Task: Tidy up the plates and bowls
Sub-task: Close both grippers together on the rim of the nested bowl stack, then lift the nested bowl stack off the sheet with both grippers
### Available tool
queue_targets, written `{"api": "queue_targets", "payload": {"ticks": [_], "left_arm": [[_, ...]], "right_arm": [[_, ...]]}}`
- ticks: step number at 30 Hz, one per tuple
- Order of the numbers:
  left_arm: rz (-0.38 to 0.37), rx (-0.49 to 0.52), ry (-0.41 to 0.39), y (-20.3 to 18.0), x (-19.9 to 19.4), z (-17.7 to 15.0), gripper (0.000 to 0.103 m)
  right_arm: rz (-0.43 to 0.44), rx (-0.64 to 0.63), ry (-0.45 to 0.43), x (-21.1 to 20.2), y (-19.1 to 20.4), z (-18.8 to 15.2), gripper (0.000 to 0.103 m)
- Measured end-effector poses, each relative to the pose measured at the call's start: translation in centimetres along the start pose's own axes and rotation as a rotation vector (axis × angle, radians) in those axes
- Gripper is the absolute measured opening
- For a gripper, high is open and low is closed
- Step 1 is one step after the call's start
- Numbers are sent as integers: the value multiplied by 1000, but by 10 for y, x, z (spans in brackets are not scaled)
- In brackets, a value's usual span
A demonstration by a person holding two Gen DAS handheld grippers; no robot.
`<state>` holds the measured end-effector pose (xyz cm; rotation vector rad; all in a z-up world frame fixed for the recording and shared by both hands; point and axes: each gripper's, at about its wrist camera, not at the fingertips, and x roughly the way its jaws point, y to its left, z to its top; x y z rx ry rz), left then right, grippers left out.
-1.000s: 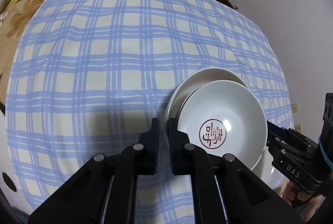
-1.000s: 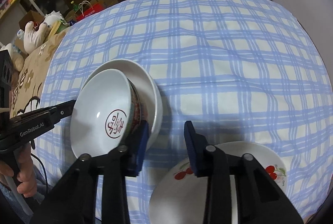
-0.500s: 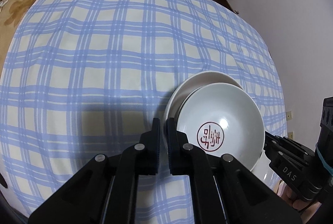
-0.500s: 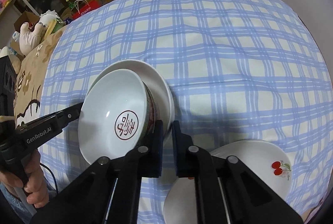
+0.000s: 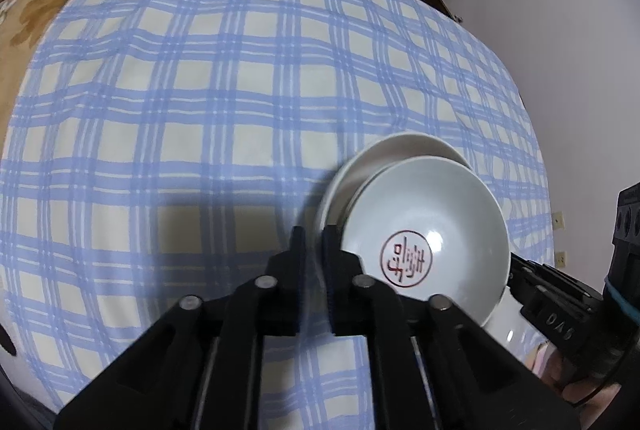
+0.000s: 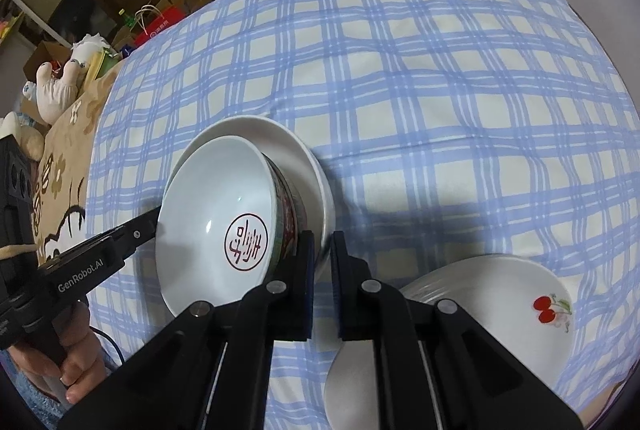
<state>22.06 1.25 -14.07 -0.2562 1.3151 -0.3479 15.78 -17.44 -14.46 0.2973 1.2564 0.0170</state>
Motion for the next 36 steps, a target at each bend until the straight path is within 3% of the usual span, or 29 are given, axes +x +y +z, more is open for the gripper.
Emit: {"api": "queue_targets", "payload": {"ticks": [15,27,30,34,36], "left_arm": [[-93,-47,2,4,-13,-6,3],[-63,-12,-47,-4,-33,-15,4],[-57,5,-45,-7,-32,-20,4],[-123,-62,-24,5,-32,-17,7],[-109,-88,-11,13,-29,-17,5]], "right_arm": [[31,76,-62,-14,-12,-6,9],[64,41,-83,-25,-11,-19,7],[124,55,-144,-39,-13,-18,3],[65,3,-127,-36,-5,-9,2],[16,-2,-84,-23,-8,-10,2]]}}
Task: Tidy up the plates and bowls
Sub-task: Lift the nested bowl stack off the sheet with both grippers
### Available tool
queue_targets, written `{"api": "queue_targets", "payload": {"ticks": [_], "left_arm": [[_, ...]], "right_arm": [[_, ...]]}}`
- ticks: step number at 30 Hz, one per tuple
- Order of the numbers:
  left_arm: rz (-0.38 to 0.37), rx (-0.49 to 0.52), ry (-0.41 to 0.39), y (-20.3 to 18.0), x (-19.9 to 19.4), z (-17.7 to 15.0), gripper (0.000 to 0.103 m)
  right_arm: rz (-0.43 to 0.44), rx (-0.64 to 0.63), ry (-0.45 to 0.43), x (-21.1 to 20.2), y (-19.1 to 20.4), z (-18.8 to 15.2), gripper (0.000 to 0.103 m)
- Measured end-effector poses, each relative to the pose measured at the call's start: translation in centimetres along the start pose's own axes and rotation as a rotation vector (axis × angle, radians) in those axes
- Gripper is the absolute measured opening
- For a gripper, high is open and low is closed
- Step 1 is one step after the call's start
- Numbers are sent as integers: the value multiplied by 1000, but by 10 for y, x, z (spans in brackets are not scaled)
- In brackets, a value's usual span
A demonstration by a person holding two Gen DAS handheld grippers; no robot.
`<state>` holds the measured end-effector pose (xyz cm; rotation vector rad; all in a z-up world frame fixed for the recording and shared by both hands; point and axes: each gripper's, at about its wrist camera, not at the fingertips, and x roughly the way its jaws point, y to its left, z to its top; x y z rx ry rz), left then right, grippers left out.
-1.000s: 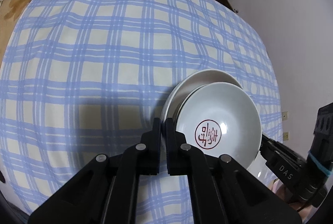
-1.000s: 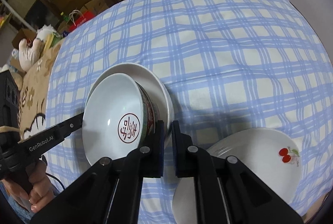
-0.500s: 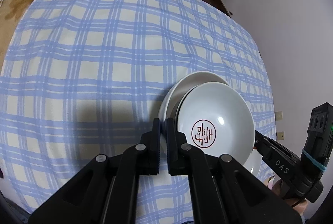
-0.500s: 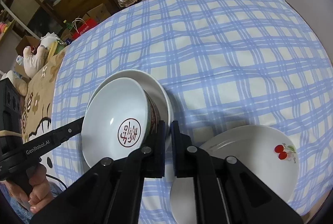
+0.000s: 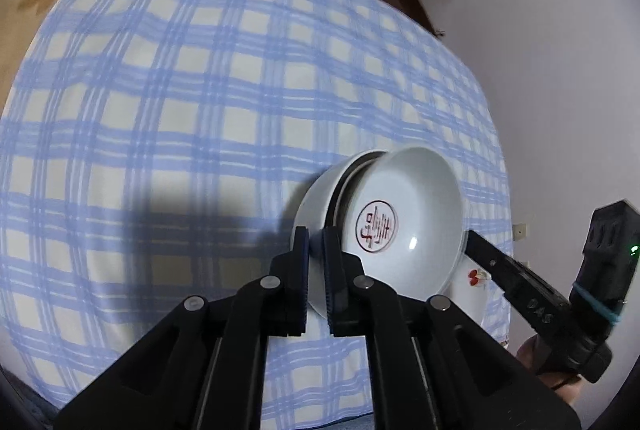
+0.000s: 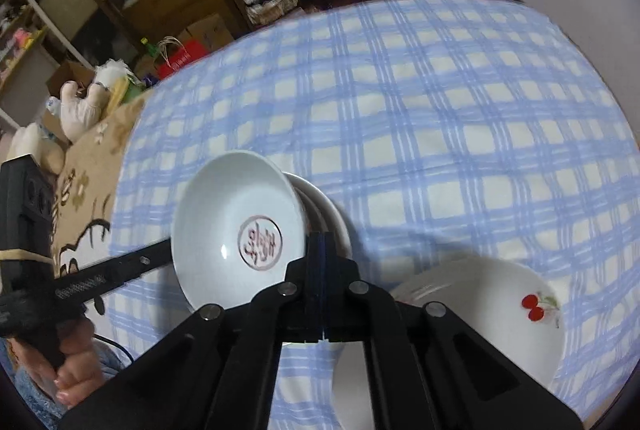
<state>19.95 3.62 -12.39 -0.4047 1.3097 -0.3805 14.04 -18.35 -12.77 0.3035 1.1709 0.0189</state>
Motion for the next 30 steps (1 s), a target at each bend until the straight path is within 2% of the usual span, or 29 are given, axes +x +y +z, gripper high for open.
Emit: {"api": "queue_targets", "payload": {"ticks": [2,5,8,16,23,26,30], "left_arm": [[-7,-2,-1,2,0,0,4],[29,32,-9,-5,1,0,4],[57,48,-8,-6,3,-1,5],[89,69,2,-6,7,2,8],[123,91,4,-13,12,3,11],[128,91,27,-9,15,3,12],[159,122,13,-11,15,3,16]], "right_arm": [[-3,-10,19,7,0,-5,1],[3,-5,23,13,-2,-10,1],[52,29,26,13,-9,-10,1],[169,117,116,18,-23,-9,4],[130,87,121,20,-15,-4,5],[102,61,147,21,-9,-2,6],[85,51,169,22,-10,0,9]]}}
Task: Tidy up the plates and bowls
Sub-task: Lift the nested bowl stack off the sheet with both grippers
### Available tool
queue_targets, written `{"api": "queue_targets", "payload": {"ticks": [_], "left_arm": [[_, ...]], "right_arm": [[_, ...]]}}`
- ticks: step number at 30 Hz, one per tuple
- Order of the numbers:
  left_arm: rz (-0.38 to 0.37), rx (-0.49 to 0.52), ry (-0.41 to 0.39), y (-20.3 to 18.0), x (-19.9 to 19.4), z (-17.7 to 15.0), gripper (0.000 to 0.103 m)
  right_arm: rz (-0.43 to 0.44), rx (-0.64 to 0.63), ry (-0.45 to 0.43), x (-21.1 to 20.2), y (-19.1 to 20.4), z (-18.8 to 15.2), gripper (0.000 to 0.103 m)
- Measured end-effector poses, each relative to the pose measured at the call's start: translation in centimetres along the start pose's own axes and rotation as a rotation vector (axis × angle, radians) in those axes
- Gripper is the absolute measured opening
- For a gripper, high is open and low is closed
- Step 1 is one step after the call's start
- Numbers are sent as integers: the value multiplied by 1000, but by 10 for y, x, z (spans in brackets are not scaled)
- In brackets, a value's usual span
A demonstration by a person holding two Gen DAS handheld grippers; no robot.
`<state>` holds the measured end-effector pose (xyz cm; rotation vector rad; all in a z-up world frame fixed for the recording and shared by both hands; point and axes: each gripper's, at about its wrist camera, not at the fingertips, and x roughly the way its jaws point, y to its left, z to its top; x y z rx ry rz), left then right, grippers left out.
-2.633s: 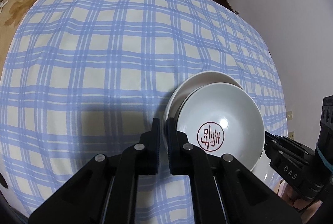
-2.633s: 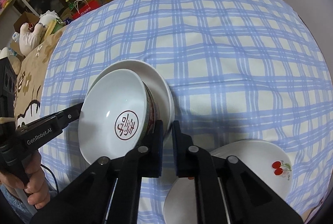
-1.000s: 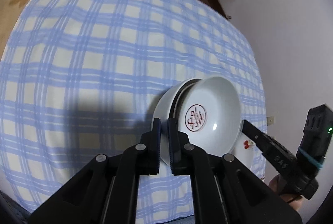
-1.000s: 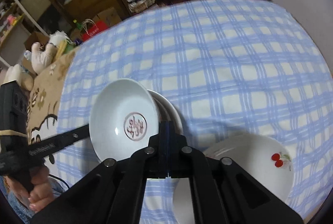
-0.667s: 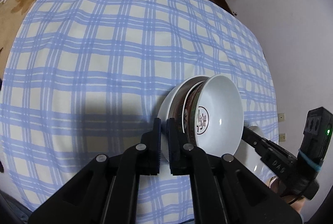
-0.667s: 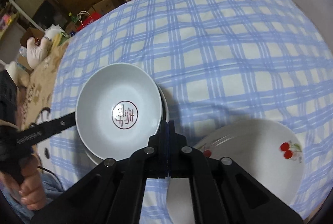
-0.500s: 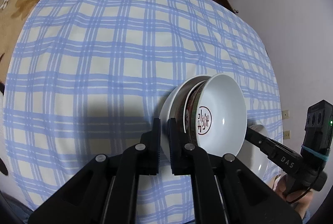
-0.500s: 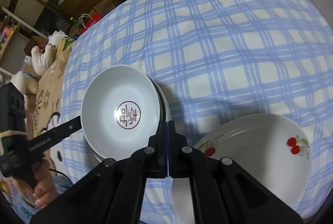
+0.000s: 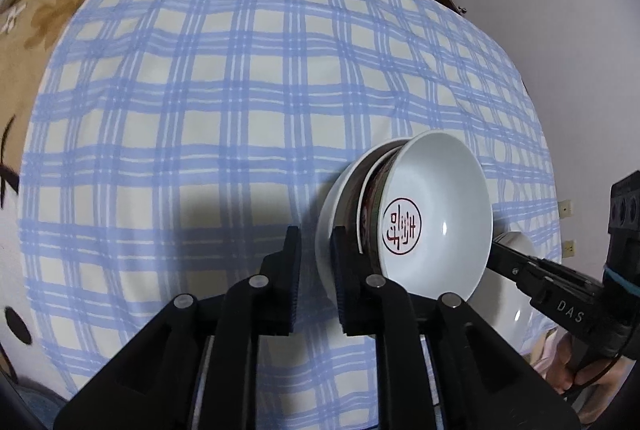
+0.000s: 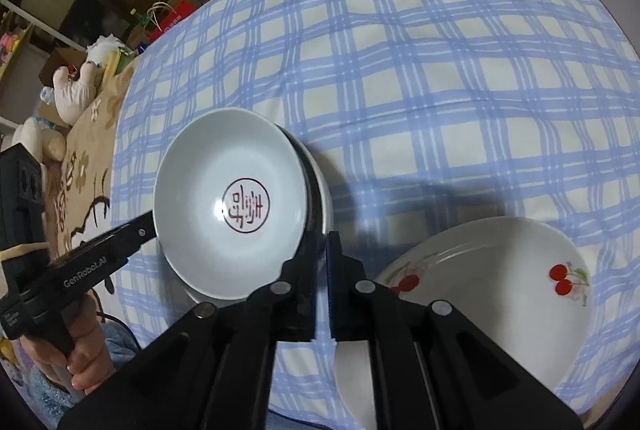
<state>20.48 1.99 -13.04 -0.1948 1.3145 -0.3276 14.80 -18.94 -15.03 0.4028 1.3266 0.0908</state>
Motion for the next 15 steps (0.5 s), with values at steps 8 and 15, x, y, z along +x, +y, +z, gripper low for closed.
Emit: {"api": "queue_targets", "payload": {"ticks": [8,15], "left_arm": [[39,27,4,1,2,1,23],[38,27,31,0,5,1,23]], "right_arm": [[3,22,-1,0,-17,-2,43],[-88,-14,-14,8,-3,0,43]]}}
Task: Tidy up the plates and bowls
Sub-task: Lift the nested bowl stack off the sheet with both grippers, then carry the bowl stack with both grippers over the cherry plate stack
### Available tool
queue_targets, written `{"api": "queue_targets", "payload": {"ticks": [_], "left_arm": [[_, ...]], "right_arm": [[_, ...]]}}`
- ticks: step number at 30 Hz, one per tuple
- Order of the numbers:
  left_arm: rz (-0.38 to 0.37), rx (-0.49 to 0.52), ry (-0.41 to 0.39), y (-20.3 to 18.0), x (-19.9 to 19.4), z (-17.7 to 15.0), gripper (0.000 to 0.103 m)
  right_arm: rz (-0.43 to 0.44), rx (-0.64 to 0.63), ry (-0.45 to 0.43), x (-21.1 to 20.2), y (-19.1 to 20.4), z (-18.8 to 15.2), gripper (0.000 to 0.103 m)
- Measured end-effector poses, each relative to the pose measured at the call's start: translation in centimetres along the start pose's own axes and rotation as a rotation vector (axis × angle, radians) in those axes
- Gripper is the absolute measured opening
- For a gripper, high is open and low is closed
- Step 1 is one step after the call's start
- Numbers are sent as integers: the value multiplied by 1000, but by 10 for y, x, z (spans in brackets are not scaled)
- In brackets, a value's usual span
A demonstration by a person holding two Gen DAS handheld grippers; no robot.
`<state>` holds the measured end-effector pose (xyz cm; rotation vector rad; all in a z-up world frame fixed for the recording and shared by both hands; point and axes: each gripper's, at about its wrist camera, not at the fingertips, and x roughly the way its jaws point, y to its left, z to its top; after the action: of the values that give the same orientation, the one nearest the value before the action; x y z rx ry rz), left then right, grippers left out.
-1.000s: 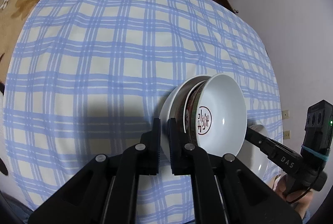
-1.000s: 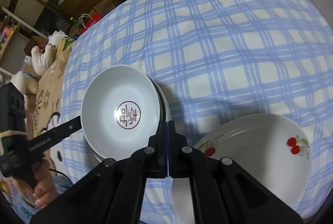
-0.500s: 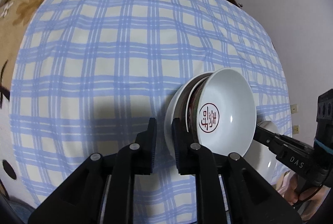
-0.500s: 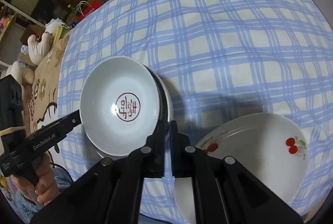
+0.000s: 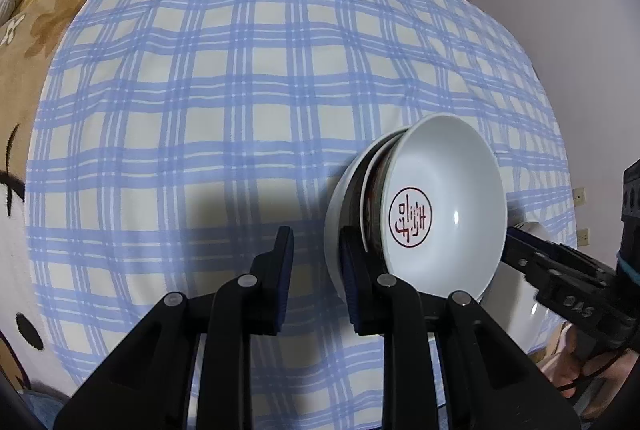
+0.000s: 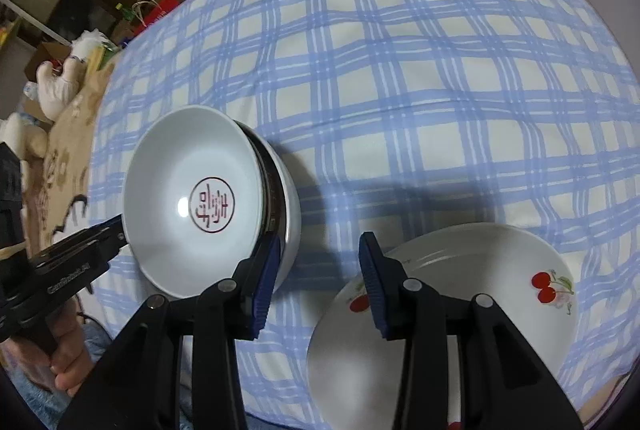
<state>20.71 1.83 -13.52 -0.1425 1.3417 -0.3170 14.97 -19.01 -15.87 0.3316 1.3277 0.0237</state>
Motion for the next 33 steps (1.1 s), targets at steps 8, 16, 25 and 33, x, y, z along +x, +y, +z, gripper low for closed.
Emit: {"api": "queue_targets", "payload": {"ticks": [8,16,25,33], "left_arm": [[-8,-19,1,3,0,-2,20],[-30,-4,-58,-4,-1,-8,5],[-101,-57,-97,2,-16,-18,6],[-80,-69,-138,2,-33,-27,6]], "right_arm": [[36,5,3,8,7,0,14],[48,21,-29,8,9,-5,10],[73,52,-133,-3,6,-27,9],[147,76,-158,-12,4,-34,9]]}}
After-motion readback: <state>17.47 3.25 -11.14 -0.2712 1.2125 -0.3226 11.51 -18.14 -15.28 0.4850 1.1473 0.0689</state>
